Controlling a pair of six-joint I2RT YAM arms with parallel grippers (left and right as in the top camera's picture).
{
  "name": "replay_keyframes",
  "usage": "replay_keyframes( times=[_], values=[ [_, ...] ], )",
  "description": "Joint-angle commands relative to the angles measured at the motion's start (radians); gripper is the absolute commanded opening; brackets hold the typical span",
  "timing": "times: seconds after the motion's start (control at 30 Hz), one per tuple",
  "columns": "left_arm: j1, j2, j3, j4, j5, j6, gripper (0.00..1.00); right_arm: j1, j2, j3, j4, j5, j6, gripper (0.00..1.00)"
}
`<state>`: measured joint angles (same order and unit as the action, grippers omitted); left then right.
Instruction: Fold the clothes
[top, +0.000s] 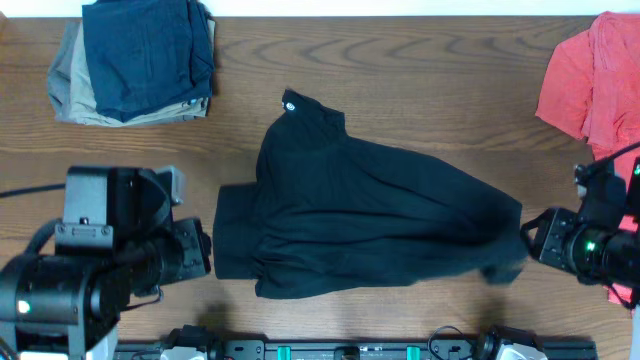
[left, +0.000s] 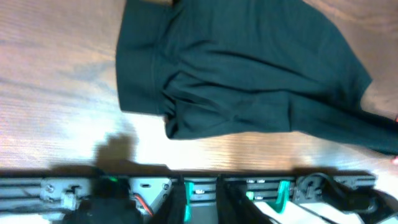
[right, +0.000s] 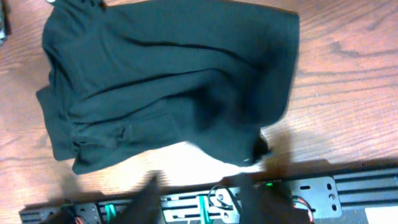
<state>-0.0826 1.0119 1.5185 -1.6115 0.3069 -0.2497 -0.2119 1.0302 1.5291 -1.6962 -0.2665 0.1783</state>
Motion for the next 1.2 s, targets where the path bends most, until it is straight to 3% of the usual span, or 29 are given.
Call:
replay_keyframes(
  times=[0.0, 0.03, 0.07, 0.17, 0.3, 0.8, 0.93, 1.0, 1.07, 1.17],
  values=[
    [-0.004, 0.006, -0.011, -0.071, 0.014, -0.010, 0.34, 0.003, -0.018, -0.005, 0.003, -0.029, 0.000, 0.88],
    [-0.004, 0.010, -0.011, -0.064, 0.014, -0.009, 0.37, 0.003, -0.018, -0.005, 0.006, -0.029, 0.000, 0.98],
    [-0.004, 0.017, -0.011, -0.051, 0.014, -0.006, 0.41, 0.003, -0.017, -0.005, 0.011, -0.029, 0.000, 0.99],
    [-0.004, 0.050, -0.011, 0.009, 0.013, 0.008, 0.57, 0.003, -0.016, -0.005, 0.031, -0.028, 0.000, 0.99],
    [-0.004, 0.128, -0.011, 0.092, 0.013, 0.013, 0.64, 0.003, -0.009, -0.005, 0.090, -0.021, 0.000, 0.99],
    [-0.004, 0.691, -0.011, 0.347, 0.013, 0.032, 0.59, 0.003, 0.220, -0.101, 0.344, 0.034, 0.002, 0.99],
    [-0.002, 0.800, -0.011, 0.380, 0.014, 0.032, 0.60, 0.002, 0.345, -0.120, 0.404, 0.143, 0.096, 0.99],
    [-0.001, 0.846, -0.011, 0.380, 0.013, 0.032, 0.62, 0.002, 0.418, -0.120, 0.423, 0.188, 0.117, 0.99],
    [-0.001, 0.888, -0.011, 0.380, 0.013, 0.032, 0.72, 0.002, 0.497, -0.120, 0.444, 0.227, 0.134, 0.99],
    [-0.001, 0.939, -0.011, 0.379, 0.014, 0.032, 0.72, 0.001, 0.607, -0.120, 0.490, 0.233, 0.140, 0.98]
  ],
)
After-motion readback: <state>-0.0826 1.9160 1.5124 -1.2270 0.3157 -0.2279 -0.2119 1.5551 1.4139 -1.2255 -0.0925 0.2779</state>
